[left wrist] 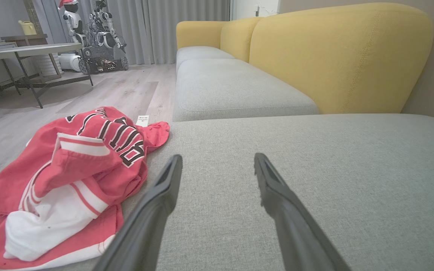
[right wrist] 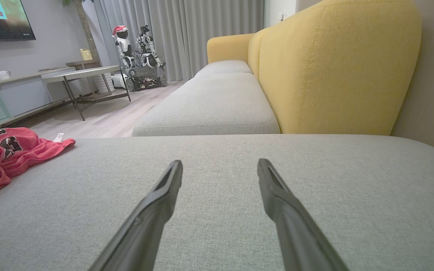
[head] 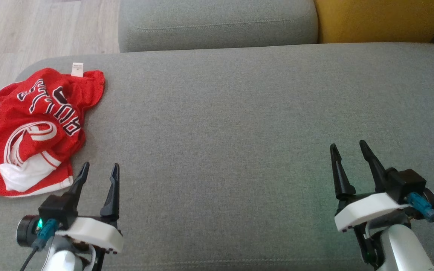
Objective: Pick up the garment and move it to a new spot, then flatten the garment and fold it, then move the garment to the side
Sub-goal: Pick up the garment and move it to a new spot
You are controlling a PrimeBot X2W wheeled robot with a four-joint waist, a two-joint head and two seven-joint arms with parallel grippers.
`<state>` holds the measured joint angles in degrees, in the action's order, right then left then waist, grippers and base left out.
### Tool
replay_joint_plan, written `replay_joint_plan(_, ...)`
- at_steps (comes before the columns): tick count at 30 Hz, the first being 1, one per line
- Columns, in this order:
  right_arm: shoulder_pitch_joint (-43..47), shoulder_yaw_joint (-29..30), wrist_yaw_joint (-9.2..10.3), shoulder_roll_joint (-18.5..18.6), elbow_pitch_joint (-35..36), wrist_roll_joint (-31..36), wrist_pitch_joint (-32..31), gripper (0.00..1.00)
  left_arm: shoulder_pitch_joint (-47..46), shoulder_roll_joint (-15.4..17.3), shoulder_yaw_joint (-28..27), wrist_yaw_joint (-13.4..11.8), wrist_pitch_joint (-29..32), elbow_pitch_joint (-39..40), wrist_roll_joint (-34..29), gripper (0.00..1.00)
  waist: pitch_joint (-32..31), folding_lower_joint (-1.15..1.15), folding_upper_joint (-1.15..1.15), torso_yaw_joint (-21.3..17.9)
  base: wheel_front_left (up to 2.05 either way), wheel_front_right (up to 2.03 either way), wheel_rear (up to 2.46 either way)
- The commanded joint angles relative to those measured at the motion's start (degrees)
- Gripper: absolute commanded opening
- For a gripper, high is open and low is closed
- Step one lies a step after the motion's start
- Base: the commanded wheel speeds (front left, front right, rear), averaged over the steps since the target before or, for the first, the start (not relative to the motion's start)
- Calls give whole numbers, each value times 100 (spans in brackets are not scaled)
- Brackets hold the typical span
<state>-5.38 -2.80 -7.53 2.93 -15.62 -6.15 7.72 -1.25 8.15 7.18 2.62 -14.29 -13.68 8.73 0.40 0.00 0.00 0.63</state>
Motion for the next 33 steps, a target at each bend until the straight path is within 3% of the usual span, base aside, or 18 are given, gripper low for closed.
replay_joint_plan(1, -273, -93, 4, -4, 159, -53, 38, 100, -292, 46, -227, 27, -71, 146, -21, 100, -1, 0, 0, -1, 0, 0, 0)
replay_joint_plan(15, -267, -28, 4, -5, 199, -113, 72, 100, -355, 9, -293, 47, -71, 135, 2, 100, 7, 0, 0, 185, 0, 0, 0)
replay_joint_plan(33, -64, -355, 4, -5, 577, -300, -32, 100, -351, 47, -536, -50, -71, 124, 47, 100, -37, 0, 0, 1893, 0, 0, 0)
